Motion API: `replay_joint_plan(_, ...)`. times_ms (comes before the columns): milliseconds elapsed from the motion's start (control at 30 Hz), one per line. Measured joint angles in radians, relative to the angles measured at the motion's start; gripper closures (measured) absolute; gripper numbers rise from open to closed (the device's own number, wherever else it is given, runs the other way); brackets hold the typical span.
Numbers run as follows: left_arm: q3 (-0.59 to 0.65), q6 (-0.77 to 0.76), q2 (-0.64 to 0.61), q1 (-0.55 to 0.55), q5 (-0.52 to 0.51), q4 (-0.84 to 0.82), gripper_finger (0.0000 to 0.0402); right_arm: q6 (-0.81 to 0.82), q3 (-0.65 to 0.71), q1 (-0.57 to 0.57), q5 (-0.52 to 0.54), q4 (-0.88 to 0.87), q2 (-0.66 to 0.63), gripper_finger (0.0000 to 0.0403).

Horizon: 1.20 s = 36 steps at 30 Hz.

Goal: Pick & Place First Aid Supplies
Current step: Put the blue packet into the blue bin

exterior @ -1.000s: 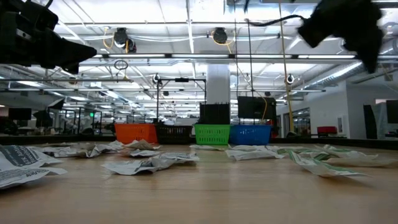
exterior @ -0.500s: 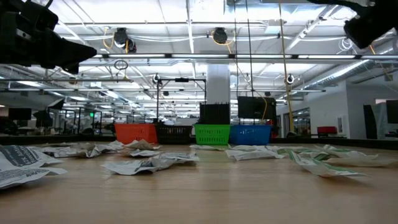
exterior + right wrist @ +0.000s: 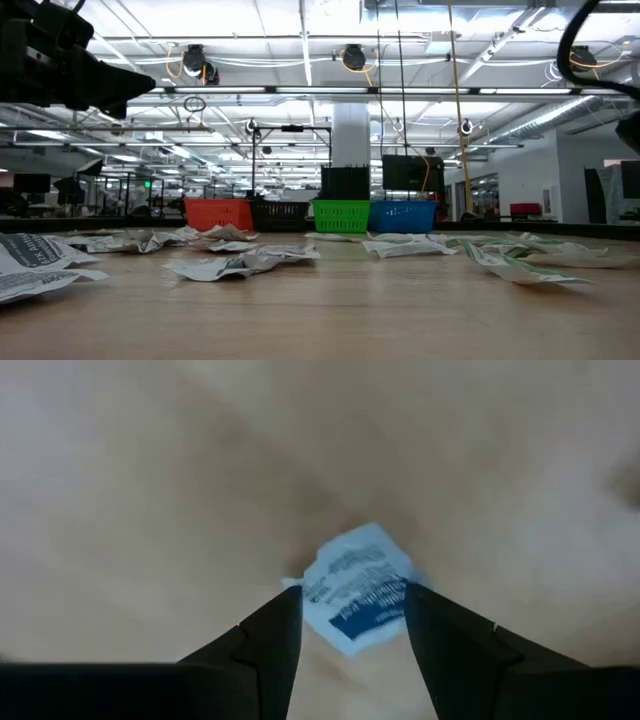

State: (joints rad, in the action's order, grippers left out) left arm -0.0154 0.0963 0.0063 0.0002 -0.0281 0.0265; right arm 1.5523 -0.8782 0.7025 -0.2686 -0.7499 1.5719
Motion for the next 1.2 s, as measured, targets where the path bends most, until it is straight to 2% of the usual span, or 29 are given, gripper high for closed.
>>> replay_joint_plan(167,0.000,0.000,0.000,0.000,0.000,0.000,0.0364,0.041,0.057,0.000,-0.020,0.111,-0.003,0.0242)
replay_joint_plan(267,0.000,0.000,0.000,0.000,0.000,0.000,0.0364,0.059,0.077,-0.001,-0.055,0.147,-0.004,0.0265)
replay_joint_plan(533,0.000,0.000,0.000,0.000,0.000,0.000,0.0364,0.006,0.070,-0.033,-0.090,0.126,-0.019,0.0392)
replay_joint_plan(633,0.000,0.000,0.000,0.000,0.000,0.000,0.0364,-0.036,0.041,-0.066,-0.097,0.092,-0.033,0.0392)
replay_joint_plan(867,0.000,0.000,0.000,0.000,0.000,0.000,0.0364,-0.204,-0.062,-0.134,-0.096,-0.120,-0.080,0.0399)
replay_joint_plan(1200,0.000,0.000,0.000,0.000,0.000,0.000,0.0364,-0.526,-0.221,-0.222,-0.058,-0.402,-0.123,0.0401)
